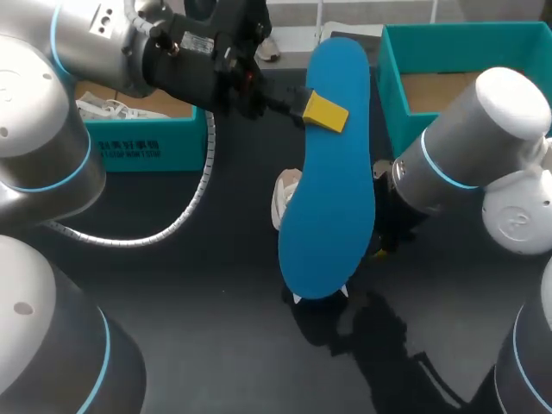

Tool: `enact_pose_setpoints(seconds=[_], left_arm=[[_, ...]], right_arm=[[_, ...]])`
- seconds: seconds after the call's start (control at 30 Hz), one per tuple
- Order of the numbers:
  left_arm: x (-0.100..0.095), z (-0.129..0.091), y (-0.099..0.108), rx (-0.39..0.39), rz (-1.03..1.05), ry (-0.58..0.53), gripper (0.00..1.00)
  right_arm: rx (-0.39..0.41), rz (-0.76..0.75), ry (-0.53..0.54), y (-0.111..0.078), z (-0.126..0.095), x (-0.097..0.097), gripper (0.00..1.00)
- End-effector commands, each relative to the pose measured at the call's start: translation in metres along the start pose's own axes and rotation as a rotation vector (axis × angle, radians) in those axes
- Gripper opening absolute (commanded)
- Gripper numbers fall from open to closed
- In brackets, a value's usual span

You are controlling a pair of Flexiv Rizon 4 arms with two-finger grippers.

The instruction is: Take the shoe out of the shoebox, open the shoe tongue, remove and reinsert the insole, then place the shoe into the shoebox

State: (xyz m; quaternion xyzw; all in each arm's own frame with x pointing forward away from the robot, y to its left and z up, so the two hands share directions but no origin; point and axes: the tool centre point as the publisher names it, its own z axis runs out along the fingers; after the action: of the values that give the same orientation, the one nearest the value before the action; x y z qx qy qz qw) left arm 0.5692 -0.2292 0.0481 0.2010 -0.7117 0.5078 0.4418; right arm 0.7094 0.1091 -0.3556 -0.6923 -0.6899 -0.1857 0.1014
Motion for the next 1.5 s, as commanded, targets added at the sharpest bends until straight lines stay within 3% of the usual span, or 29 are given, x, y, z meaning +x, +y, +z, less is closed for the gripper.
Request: enact_pose_setpoints(seconds=[0.03,0.07,0.17,0.33,0.87,1.17,1.33,1.5], left_arm=[[-0.001,0.0,0.001,0.001,0.0,0.0,0.0],[-0.001,0.0,0.001,0.001,0.0,0.0,0.0],[-0.001,0.0,0.001,0.001,0.0,0.0,0.0],[-0.001,0.0,0.001,0.001,0.0,0.0,0.0],[-0.001,0.0,0.001,0.001,0.0,0.0,0.0],[-0.001,0.0,0.001,0.001,0.0,0.0,0.0],[-0.001,0.0,0.001,0.001,0.0,0.0,0.0],[-0.001,0.0,0.001,0.001,0.0,0.0,0.0]], right_arm=[[-0.002,0.001,0.0,-0.001,0.0,0.0,1.0],[-0.002,0.001,0.0,-0.001,0.0,0.0,1.0],[-0.081,0.014,0.143,0.011,-0.014,0.01,1.0],[-0.087,0.009,0.252,0.02,-0.04,0.024,1.0],[-0.055,0.067,0.774,0.03,-0.115,0.048,1.0],[-0.004,0.036,0.815,0.038,-0.144,0.057,1.0],[-0.002,0.034,0.799,0.039,-0.161,0.062,1.0],[-0.032,-0.008,0.874,0.041,-0.175,0.072,1.0]])
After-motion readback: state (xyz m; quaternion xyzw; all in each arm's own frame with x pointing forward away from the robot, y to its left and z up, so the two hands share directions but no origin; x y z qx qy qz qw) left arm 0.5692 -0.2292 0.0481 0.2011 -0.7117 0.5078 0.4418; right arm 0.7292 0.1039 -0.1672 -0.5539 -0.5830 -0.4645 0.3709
